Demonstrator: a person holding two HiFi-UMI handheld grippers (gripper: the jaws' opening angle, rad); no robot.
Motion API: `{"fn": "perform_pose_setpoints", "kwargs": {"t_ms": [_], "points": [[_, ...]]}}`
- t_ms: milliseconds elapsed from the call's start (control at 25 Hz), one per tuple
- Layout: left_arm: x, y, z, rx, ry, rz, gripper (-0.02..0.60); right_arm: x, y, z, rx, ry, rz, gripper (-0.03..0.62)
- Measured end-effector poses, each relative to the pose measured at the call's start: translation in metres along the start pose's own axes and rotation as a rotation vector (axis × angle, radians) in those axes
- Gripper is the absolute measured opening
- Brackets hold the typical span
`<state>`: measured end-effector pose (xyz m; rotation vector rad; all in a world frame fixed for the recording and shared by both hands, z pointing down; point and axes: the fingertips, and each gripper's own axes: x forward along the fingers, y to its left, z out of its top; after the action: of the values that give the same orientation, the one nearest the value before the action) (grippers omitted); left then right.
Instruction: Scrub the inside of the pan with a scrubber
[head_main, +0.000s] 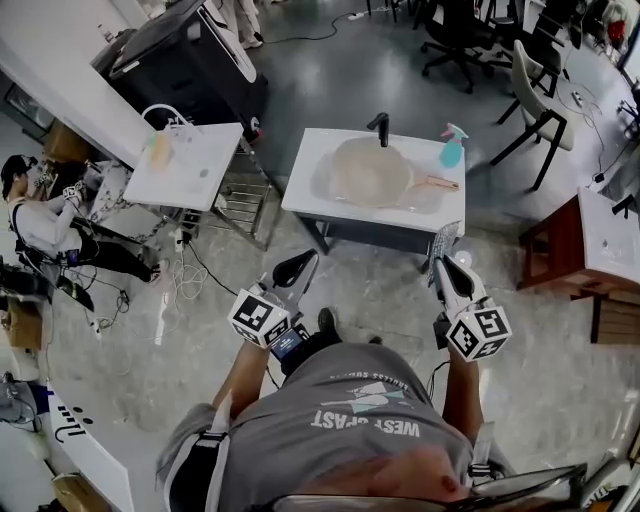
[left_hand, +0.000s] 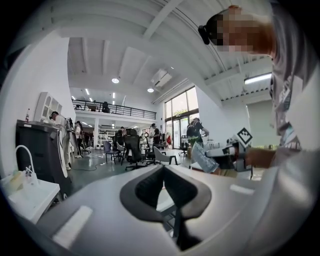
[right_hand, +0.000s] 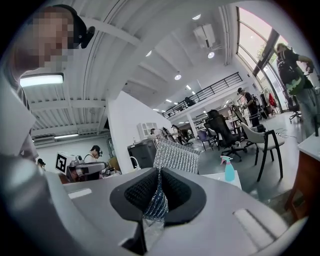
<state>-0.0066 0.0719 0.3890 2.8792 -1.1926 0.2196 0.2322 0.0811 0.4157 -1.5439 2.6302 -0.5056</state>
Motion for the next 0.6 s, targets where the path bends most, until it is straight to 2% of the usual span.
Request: {"fn": "perform_pose_setpoints", "kwargs": {"t_ms": [360, 600], "points": [[0.055, 0.003, 0.005, 0.014, -0.011, -0.093, 0.002, 0.01, -0.022, 0.0, 0.001, 0.003, -0.043, 0.037], [0.089, 0.029, 0.008, -0.009, -0.035, -0.137, 0.002, 0.029, -0.03, 0.005, -0.005, 0.027, -0.088, 0.037]]}}
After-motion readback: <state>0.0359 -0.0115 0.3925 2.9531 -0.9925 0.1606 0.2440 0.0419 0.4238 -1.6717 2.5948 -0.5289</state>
